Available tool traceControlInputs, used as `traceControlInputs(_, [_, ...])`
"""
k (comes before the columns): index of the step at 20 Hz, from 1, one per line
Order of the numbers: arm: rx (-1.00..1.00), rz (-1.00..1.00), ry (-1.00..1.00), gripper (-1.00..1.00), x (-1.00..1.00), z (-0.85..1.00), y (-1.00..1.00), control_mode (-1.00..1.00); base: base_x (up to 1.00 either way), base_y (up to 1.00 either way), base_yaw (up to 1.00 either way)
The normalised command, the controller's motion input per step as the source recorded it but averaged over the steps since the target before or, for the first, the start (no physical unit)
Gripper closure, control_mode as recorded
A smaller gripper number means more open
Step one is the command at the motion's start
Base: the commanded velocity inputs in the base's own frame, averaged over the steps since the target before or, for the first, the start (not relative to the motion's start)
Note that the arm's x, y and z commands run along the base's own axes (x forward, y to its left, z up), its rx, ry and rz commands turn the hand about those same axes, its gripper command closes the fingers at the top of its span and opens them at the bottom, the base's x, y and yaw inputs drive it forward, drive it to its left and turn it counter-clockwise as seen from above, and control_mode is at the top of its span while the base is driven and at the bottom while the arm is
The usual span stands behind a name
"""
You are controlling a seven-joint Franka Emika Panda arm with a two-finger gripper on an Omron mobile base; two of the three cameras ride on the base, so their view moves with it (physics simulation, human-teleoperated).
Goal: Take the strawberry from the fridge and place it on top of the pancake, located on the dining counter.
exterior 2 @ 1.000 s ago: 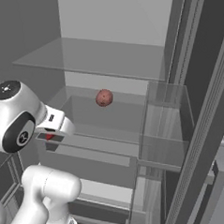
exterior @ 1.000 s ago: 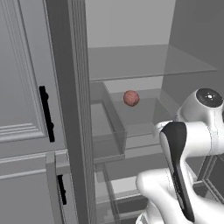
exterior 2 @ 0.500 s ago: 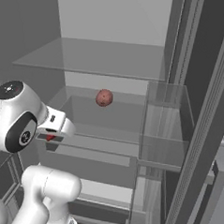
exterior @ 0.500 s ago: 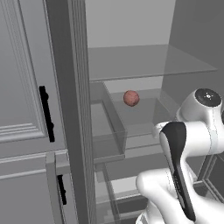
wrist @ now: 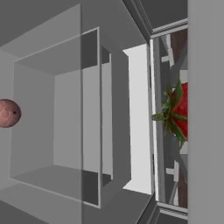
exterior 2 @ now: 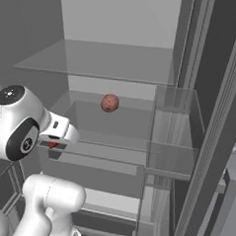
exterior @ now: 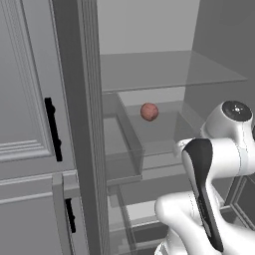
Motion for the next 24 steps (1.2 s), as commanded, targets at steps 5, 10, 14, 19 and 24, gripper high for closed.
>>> traceControlInputs(5, [0.0, 0.0, 0.0, 1.0, 0.0, 0.0, 0.0, 1.0, -0.51, 0.0, 0.0])
traceControlInputs(10, [0.0, 0.0, 0.0, 1.0, 0.0, 0.0, 0.0, 1.0, -0.58, -0.01, 0.0])
traceControlInputs(14, [0.0, 0.0, 0.0, 1.0, 0.0, 0.0, 0.0, 1.0, -0.58, -0.08, 0.0])
traceControlInputs(19, [0.0, 0.0, 0.0, 1.0, 0.0, 0.0, 0.0, 1.0, -0.6, -0.2, 0.0])
traceControlInputs(24, [0.0, 0.0, 0.0, 1.0, 0.0, 0.0, 0.0, 1.0, -0.55, -0.31, 0.02])
